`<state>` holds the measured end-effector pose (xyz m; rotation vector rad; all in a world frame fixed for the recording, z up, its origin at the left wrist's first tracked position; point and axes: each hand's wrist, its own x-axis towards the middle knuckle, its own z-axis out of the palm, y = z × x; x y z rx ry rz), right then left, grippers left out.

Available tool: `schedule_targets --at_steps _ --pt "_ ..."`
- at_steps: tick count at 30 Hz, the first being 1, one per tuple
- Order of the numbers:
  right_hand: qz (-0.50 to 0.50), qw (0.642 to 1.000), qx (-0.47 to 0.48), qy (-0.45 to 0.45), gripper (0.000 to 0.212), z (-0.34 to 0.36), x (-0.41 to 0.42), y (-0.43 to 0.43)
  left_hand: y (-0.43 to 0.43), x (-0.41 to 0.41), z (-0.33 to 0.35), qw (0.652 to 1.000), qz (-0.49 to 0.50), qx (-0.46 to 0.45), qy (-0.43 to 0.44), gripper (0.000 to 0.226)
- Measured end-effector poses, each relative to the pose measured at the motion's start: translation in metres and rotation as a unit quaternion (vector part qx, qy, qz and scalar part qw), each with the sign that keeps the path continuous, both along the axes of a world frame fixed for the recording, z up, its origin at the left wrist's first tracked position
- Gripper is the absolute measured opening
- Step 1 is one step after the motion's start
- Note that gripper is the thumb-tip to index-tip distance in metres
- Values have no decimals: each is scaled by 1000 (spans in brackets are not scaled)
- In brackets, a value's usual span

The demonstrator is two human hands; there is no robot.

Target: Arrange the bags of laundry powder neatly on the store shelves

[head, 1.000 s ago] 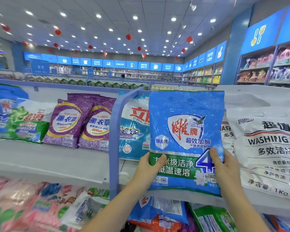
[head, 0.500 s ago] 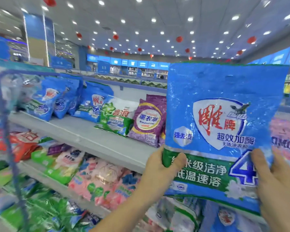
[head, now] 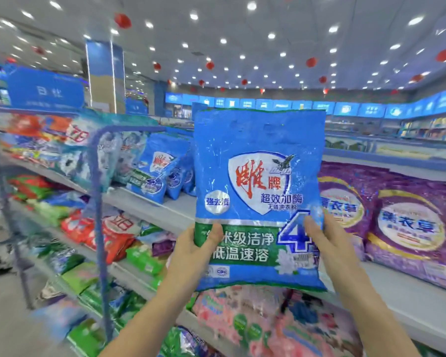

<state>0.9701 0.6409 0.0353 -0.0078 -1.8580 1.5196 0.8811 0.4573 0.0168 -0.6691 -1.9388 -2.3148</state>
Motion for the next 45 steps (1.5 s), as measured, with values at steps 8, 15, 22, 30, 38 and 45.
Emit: schedule_targets --at_steps 8,15,22,30,38,45 --pt "19 992 36 -120 52 -3 -101 1 4 -122 5 1000 -13 -8 -25 18" --pt "-33 984 90 -148 37 8 -192 17 23 -229 14 995 -70 -63 -36 20" --pt "-79 980 76 -164 26 -1 -252 16 37 -314 0 980 -174 -80 -61 21" --pt "-200 962 47 -180 18 -3 -296 -7 59 -395 -5 955 -274 -102 -50 15" --pt "-289 907 66 -298 35 -30 -324 -16 89 -442 -34 930 -309 -170 -105 107" --pt "-357 885 35 -295 40 -36 -342 -17 96 -439 -42 949 -264 -144 -97 73"
